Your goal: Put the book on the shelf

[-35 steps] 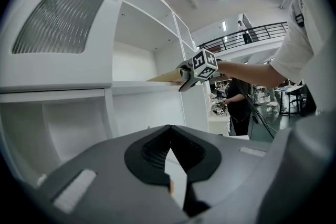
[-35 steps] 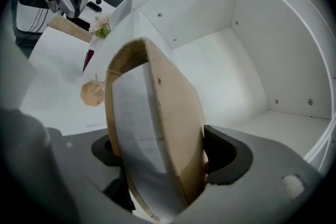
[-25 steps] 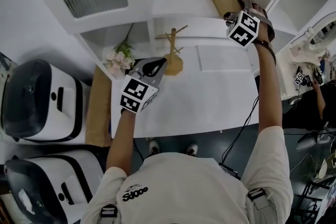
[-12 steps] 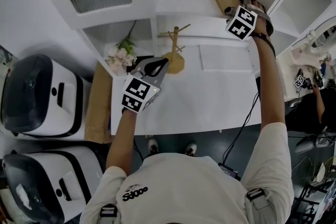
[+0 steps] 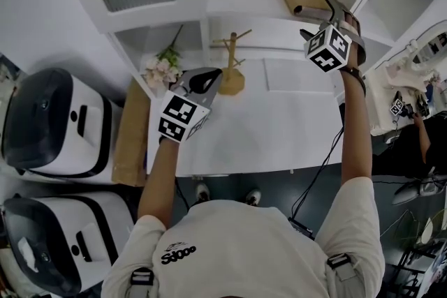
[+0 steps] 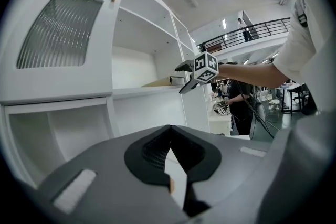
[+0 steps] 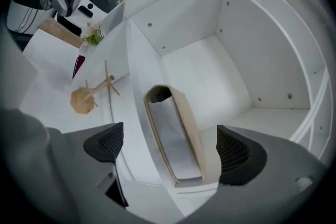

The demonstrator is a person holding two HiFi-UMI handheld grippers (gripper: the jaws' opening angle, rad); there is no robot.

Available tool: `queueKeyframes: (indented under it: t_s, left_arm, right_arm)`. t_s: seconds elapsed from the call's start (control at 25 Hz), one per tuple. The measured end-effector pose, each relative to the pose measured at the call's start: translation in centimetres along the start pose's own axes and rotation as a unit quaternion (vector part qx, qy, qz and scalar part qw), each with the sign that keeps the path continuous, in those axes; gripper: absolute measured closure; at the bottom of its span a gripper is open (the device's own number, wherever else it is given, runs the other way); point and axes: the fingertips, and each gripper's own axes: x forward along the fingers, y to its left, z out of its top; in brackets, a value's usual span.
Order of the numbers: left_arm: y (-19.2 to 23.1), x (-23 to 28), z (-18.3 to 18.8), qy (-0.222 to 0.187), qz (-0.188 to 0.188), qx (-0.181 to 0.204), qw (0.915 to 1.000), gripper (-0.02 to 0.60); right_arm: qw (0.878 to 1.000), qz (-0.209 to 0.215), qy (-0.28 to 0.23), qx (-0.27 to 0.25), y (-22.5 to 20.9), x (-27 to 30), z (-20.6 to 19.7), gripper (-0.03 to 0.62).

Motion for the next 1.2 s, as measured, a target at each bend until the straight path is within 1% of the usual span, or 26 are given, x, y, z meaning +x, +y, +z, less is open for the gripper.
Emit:
queueKeyframes:
  t_s: [0.08,0.12,0.2,0.24,0.28,0.36,0.44,0.48,0.56,0.72,0.8,0.88,0.96,1.08,1.2]
  left_arm:
    - [-0.2,0.0,0.6,-0.005,-0.002,0.005,1.0000,0.561]
    - [-0.4,0.1,0.9,-0.008,-0.003,0.007,0.9999,0.561]
    - [-0.8,0.3,1.8,-0.016,-0.007,0.013,0.9998,0.561]
    - [-1.1,0.4,2.2,-0.020,-0.009,0.016,0.9996,0.561]
    - [-1.3,0.5,2.7,-0.025,-0.011,0.020,0.9994,0.561]
    - [-1.8,0.8,3.6,-0.033,-0.016,0.026,0.9990,0.561]
    - [-2.2,0.9,4.3,-0.041,-0.019,0.030,0.9985,0.561]
    - [-2.4,0.9,4.6,-0.044,-0.021,0.032,0.9983,0.561]
    - [-2.7,1.0,5.3,-0.052,-0.022,0.035,0.9978,0.561]
    - [-3.3,1.1,6.2,-0.066,-0.020,0.038,0.9969,0.561]
    - [-3.3,1.0,6.5,-0.073,-0.016,0.036,0.9965,0.561]
    - [-3.2,0.8,6.9,-0.080,-0.012,0.032,0.9962,0.561]
    - [-3.0,0.4,7.2,-0.085,-0.006,0.031,0.9959,0.561]
    - [-2.6,-0.2,7.7,-0.092,0.002,0.027,0.9954,0.561]
    - [-2.3,-0.9,8.1,-0.098,0.012,0.022,0.9949,0.561]
  right_arm:
    - [1.000,-0.021,-0.016,0.017,0.4,-1.9,-0.2,0.046]
    - [0.999,-0.026,-0.026,0.034,0.7,-2.9,-0.2,0.048]
    - [0.994,-0.026,-0.054,0.090,1.4,-5.1,-0.1,0.056]
    - [0.990,-0.025,-0.070,0.120,1.6,-6.3,0.0,0.072]
    - [0.986,-0.027,-0.082,0.144,1.8,-7.4,0.0,0.120]
    - [0.981,-0.039,-0.091,0.169,2.1,-9.4,-0.2,0.256]
    - [0.977,-0.049,-0.092,0.188,2.6,-10.9,-0.7,0.344]
    - [0.973,-0.051,-0.095,0.204,2.8,-11.6,-0.9,0.367]
    - [0.961,-0.057,-0.103,0.250,3.0,-13.1,-1.5,0.408]
    - [0.926,-0.061,-0.115,0.353,3.5,-15.4,-3.5,0.521]
    - [0.912,-0.059,-0.119,0.387,3.9,-16.3,-4.3,0.585]
    - [0.906,-0.063,-0.118,0.401,4.2,-17.2,-4.9,0.592]
    - [0.907,-0.066,-0.113,0.401,4.5,-18.0,-5.1,0.592]
    - [0.905,-0.046,-0.123,0.405,5.2,-19.0,-4.4,0.592]
    - [0.894,-0.022,-0.154,0.421,5.7,-20.3,-3.0,0.592]
